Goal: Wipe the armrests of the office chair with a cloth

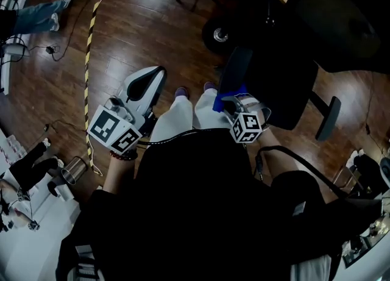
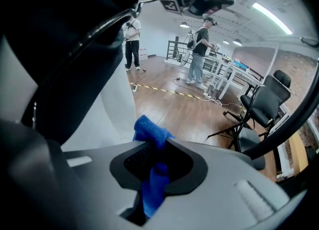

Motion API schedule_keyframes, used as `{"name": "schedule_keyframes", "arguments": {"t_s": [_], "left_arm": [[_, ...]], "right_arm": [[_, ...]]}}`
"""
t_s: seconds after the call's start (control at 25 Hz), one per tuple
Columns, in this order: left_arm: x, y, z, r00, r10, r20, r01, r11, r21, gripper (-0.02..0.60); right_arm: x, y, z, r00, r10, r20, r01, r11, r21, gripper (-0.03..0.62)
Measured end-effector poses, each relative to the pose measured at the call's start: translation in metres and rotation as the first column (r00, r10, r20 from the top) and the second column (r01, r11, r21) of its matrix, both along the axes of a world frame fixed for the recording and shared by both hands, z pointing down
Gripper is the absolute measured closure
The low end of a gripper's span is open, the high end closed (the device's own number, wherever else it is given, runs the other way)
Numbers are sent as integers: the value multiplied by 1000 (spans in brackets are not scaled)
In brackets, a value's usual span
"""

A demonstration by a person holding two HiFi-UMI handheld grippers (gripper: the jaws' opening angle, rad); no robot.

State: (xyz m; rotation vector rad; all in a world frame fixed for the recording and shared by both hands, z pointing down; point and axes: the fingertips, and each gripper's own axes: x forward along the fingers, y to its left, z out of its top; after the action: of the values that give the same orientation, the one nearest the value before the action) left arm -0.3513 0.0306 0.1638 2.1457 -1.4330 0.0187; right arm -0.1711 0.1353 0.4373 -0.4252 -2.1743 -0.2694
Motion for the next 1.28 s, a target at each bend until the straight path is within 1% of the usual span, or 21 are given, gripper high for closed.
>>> {"name": "schedule_keyframes", "arguments": {"t_s": [0.08, 0.16, 0.24, 0.32, 0.4, 0.48, 0.56, 0.6, 0.68, 0.76, 0.8, 0.88, 0.96, 1.04, 1.12, 1.2, 1.28], "left_arm": [[8, 7, -1, 1000, 7, 5, -7, 1000, 0, 581], [20, 17, 0, 1000, 8, 11, -9, 1000, 2, 581], [24, 22, 3, 1000, 7, 13, -7, 1000, -6, 581], [18, 19, 9, 1000, 10, 11, -10, 999, -30, 581], [16, 14, 18, 1000, 5, -1, -5, 998, -55, 581], [22, 13, 29, 1000, -10, -20, 8, 997, -77, 581], [29, 13, 37, 999, -19, -31, 17, 996, -83, 581], [31, 14, 37, 999, -23, -33, 20, 997, -80, 581], [35, 17, 36, 999, -28, -34, 26, 998, -65, 581], [34, 20, 33, 999, -32, -41, 30, 999, -44, 581], [32, 22, 31, 998, -42, -50, 40, 999, -33, 581], [24, 28, 25, 994, -83, -68, 82, 997, -14, 581], [12, 36, 26, 990, -131, -59, 130, 991, -14, 581], [1, 45, 30, 983, -173, -55, 172, 985, -23, 581], [-8, 54, 34, 976, -213, -51, 212, 977, -30, 581], [-17, 62, 37, 966, -253, -45, 252, 967, -27, 581], [-27, 71, 34, 956, -289, -50, 288, 957, -19, 581]], "right_arm": [[7, 0, 1, 1000, -12, 10, 11, 999, 34, 551], [15, -17, 6, 1000, 19, 21, -20, 998, 63, 548], [15, -55, 10, 994, 105, 35, -108, 991, 83, 546], [5, -99, 10, 977, 204, 57, -208, 975, 78, 545], [-1, -145, 11, 954, 288, 84, -295, 951, 89, 545], [1, -191, 16, 926, 367, 90, -376, 918, 124, 545], [3, -233, 22, 902, 426, 67, -431, 887, 165, 545], [3, -250, 25, 897, 439, 47, -440, 880, 179, 545], [2, -271, 32, 896, 444, -19, -435, 885, 166, 545], [0, -281, 40, 901, 419, -108, -408, 906, 111, 546], [-3, -283, 45, 910, 386, -150, -374, 922, 101, 545], [-14, -286, 55, 932, 290, -219, -269, 955, 122, 545], [-29, -283, 64, 943, 197, -268, -163, 976, 142, 546], [-44, -277, 69, 950, 112, -293, -67, 985, 157, 547], [-55, -269, 72, 949, 24, -315, 28, 987, 159, 549], [-63, -251, 71, 939, -56, -339, 97, 990, 105, 549], [-69, -216, 66, 924, -139, -357, 170, 984, 56, 549]]}}
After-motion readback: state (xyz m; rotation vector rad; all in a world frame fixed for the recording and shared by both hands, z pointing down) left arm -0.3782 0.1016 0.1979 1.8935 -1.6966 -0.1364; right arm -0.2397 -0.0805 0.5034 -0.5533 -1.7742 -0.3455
